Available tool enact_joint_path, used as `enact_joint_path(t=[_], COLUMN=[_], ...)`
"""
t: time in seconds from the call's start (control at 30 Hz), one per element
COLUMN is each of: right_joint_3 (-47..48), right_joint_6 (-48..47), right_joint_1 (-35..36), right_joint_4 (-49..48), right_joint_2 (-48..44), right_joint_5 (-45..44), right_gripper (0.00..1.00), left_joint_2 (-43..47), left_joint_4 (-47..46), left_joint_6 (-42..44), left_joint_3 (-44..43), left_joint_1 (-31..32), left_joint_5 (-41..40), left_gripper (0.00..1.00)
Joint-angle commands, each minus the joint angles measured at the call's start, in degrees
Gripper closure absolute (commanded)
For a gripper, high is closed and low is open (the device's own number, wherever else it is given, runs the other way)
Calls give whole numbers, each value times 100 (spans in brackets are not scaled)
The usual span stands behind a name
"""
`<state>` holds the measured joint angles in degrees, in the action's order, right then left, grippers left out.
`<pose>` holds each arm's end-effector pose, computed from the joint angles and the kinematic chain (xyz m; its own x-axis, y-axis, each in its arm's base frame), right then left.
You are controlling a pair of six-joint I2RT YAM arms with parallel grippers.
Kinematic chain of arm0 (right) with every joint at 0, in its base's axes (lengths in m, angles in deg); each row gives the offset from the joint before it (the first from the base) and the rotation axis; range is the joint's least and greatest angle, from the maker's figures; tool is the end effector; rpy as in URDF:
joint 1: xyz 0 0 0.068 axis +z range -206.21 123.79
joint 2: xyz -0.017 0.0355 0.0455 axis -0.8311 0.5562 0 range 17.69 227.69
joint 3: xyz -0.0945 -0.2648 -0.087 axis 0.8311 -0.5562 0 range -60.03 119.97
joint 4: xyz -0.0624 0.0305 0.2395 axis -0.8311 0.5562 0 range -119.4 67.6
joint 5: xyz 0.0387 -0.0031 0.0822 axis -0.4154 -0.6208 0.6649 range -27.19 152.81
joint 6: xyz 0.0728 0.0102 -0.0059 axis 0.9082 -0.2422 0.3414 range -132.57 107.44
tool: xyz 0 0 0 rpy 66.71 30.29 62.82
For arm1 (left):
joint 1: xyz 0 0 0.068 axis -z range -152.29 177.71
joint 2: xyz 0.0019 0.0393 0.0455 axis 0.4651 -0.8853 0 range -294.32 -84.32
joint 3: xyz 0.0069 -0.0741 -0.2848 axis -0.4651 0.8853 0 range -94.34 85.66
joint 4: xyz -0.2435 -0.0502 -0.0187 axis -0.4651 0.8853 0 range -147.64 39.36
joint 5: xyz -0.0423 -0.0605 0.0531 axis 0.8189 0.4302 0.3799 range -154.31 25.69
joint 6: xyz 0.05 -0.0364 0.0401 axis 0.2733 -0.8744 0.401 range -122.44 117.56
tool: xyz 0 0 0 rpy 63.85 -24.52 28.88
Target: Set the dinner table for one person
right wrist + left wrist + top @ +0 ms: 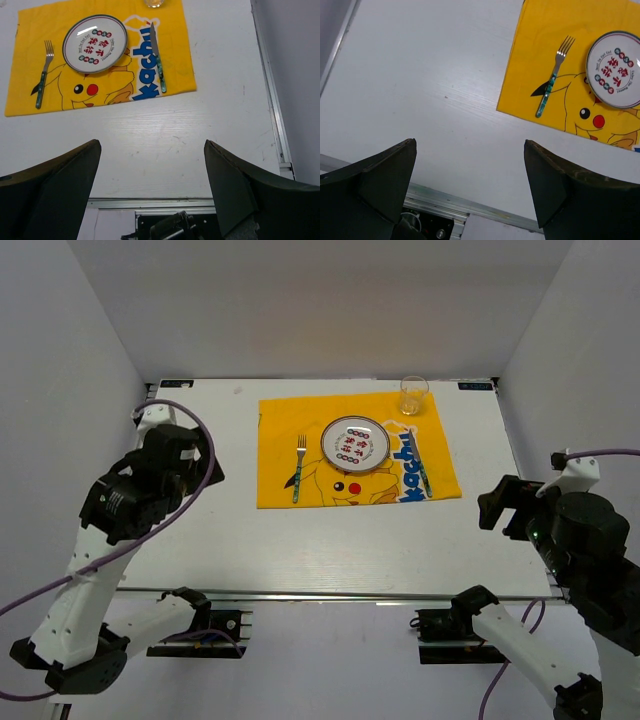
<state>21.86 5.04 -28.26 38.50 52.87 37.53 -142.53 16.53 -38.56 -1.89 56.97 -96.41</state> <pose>0.0321 -0.0127 0.4416 -0.3260 0.1367 -0.9354 0.0278 0.9905 0.1350 0.1308 -0.0357 0.4338 -0.5473 -0.2659 -0.7936 -0.2938 0.9489 -0.1153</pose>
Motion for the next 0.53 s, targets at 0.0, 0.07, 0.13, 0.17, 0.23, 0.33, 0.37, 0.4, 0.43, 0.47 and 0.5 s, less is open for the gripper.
enact_joint_path(t=[0.0, 0.07, 0.13, 0.17, 0.23, 0.33, 0.37, 0.4, 0.43, 0.47, 0.5], right_joint_3=[74, 29, -6, 3, 11, -32, -24, -24, -15, -6, -15], right_joint_6=[85, 129, 155, 164, 164, 147, 147, 147, 155, 155, 147], right_joint_1=[27, 27, 35, 44, 36, 44, 53, 36, 36, 44, 44], right_joint_4=[355, 426, 470, 479, 487, 487, 479, 479, 479, 479, 479], right_joint_2=[-142, -248, -327, -336, -336, -301, -301, -292, -284, -284, -292], right_joint_5=[-171, -258, -276, -259, -241, -241, -215, -206, -214, -223, -215], right_gripper=[11, 11, 11, 11, 11, 11, 11, 11, 11, 11, 11], left_joint_2=[449, 644, 846, 899, 952, 944, 944, 961, 953, 952, 961], left_joint_4=[678, 678, 678, 678, 678, 686, 678, 678, 678, 686, 678], left_joint_6=[-175, -229, -229, -220, -220, -176, -176, -176, -168, -159, -159], left_joint_3=[491, 720, 967, 1020, 1021, 907, 889, 880, 871, 854, 862], left_joint_1=[-43, -43, -43, -43, -43, -43, -43, -43, -43, -43, -43], left_joint_5=[369, 485, 468, 441, 432, 415, 423, 424, 424, 406, 389], left_gripper=[2, 2, 2, 2, 2, 2, 2, 2, 2, 2, 2])
